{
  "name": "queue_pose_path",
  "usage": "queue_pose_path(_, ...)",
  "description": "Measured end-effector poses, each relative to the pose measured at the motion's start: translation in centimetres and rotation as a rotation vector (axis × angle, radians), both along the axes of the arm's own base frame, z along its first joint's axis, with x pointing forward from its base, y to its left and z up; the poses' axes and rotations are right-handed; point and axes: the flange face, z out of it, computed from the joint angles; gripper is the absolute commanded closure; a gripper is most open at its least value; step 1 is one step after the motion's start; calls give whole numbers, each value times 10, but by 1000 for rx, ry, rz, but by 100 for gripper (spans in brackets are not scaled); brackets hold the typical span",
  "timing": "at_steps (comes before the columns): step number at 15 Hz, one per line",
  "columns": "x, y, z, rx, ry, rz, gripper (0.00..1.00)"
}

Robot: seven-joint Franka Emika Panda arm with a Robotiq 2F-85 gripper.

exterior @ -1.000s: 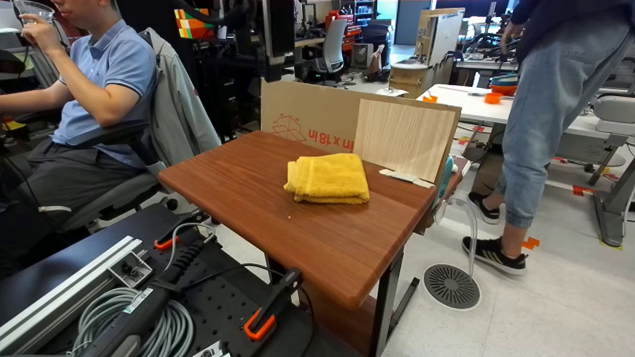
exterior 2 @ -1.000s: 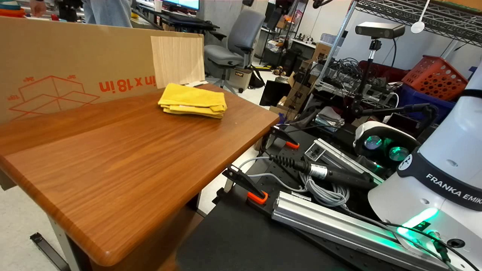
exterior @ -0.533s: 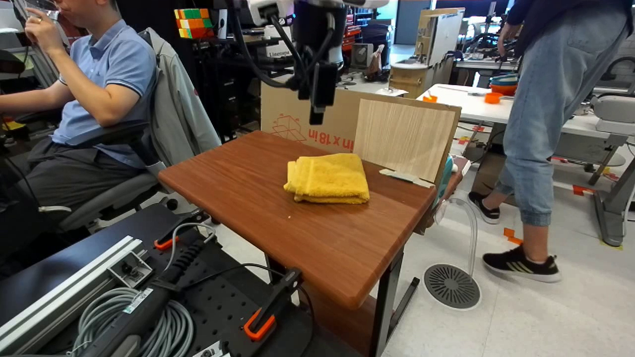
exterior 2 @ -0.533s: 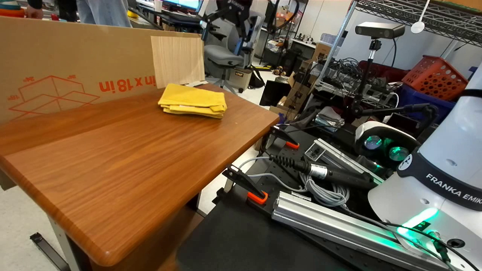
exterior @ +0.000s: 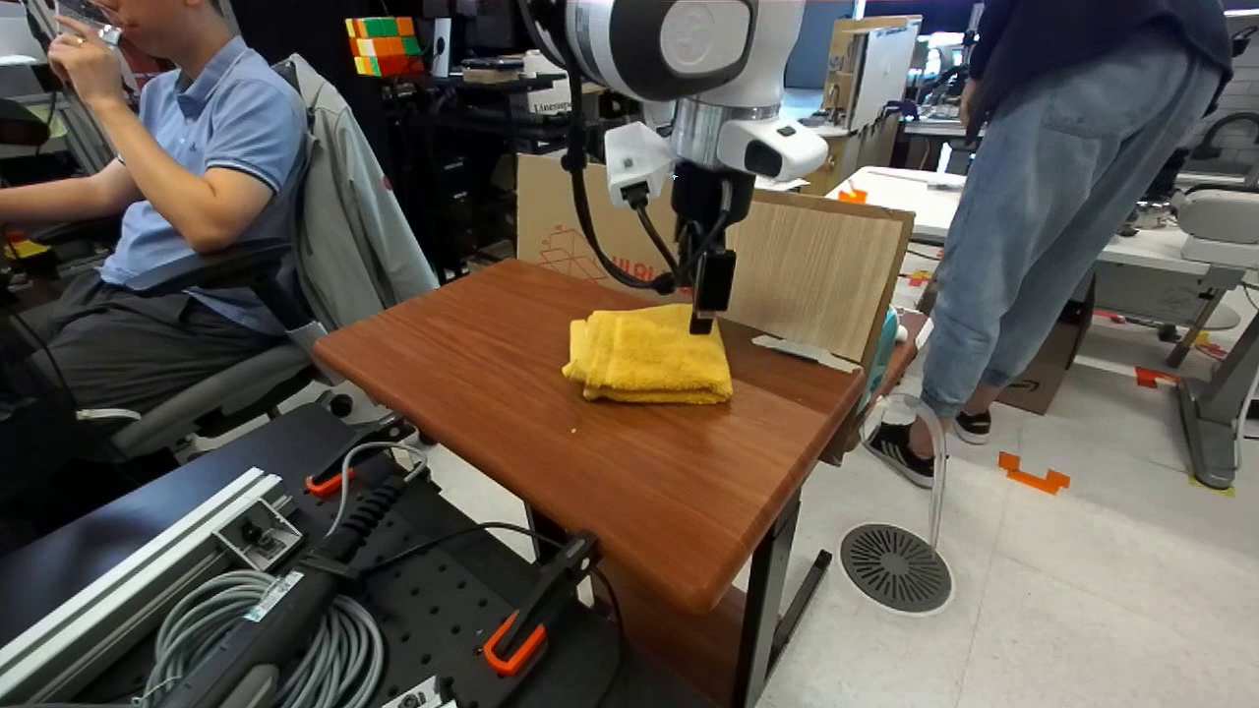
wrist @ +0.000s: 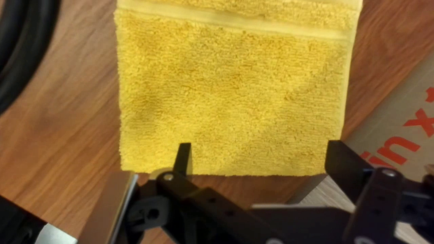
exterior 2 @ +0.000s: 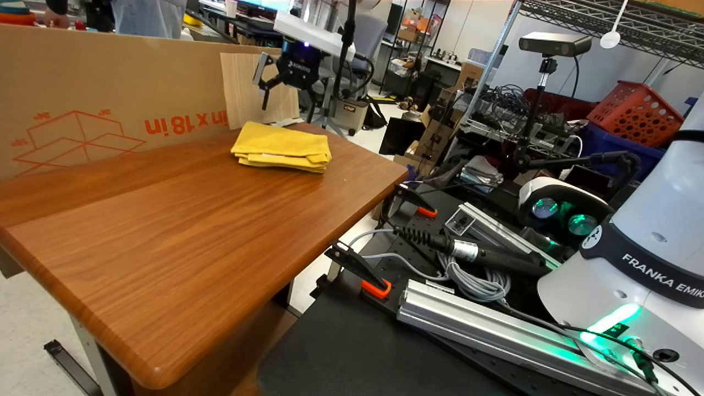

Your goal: Use the towel to wipe the desk

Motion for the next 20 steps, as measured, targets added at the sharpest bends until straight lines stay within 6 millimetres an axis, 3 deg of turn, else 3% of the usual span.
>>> queue_pose_path(5,8,8,-28,0,34,-9,0)
queue_pose_path(13,-17,9,-51,12,88,74,0)
queue_pose_path(16,-38,38,-45,35,91,224,0)
queue_pose_path(20,-87,102,-42,62,116,443,0)
